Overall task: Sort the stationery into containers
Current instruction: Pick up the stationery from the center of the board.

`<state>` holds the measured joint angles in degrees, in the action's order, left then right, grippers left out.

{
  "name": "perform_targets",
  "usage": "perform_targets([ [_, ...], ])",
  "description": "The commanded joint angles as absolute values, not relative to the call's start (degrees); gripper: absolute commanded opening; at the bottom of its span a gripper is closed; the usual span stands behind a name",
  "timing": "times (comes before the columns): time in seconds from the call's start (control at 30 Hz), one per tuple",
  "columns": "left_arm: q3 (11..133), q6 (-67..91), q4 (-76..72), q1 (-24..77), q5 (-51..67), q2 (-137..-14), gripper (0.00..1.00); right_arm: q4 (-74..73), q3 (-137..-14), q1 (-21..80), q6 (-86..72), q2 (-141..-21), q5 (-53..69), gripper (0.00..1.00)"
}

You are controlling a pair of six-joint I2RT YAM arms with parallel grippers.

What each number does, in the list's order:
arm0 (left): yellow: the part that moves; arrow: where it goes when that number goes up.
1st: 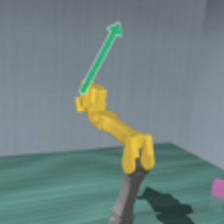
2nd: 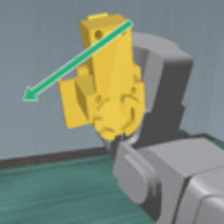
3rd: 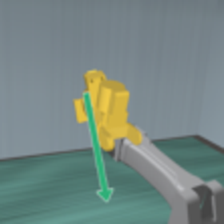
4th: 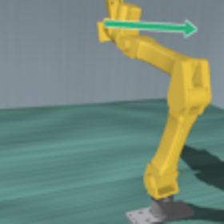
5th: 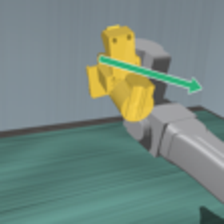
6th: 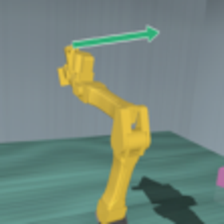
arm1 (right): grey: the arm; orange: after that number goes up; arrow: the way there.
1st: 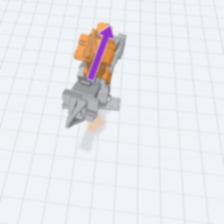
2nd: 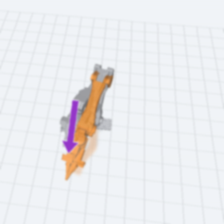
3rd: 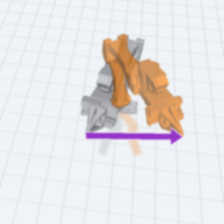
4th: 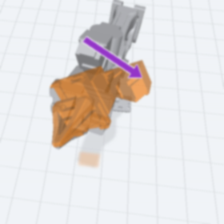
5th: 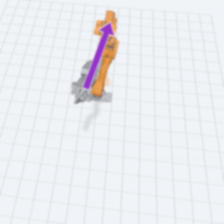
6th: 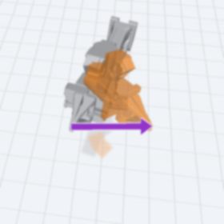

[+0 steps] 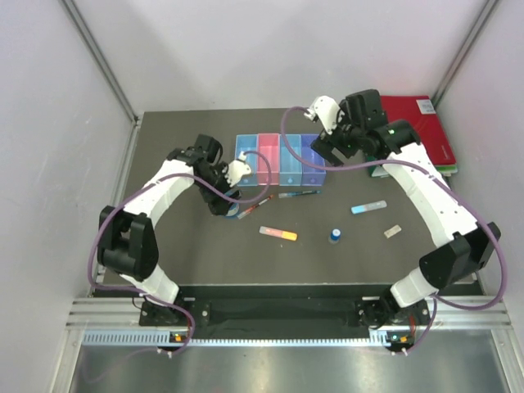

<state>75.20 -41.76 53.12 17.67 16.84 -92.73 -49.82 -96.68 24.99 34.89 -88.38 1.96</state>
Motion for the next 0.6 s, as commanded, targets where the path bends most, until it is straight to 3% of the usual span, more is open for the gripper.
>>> perform_targets([
  [0.0,71.8,-48.7,51.5,18.0,14.7,-90.5,0.87,-51.6,-94.6,25.9,35.7,-83.9,0.3,1.00],
  [0.37,75.7,-52.4,51.3,18.3,16.5,-95.2,0.99,-51.3,-91.7,26.1,35.4,-81.7,-1.3,1.00],
  [0.57,79.7,-55.5,53.1,18.5,18.2,-100.9,0.99,-51.2,-91.8,26.0,35.4,-82.4,-1.4,1.00],
])
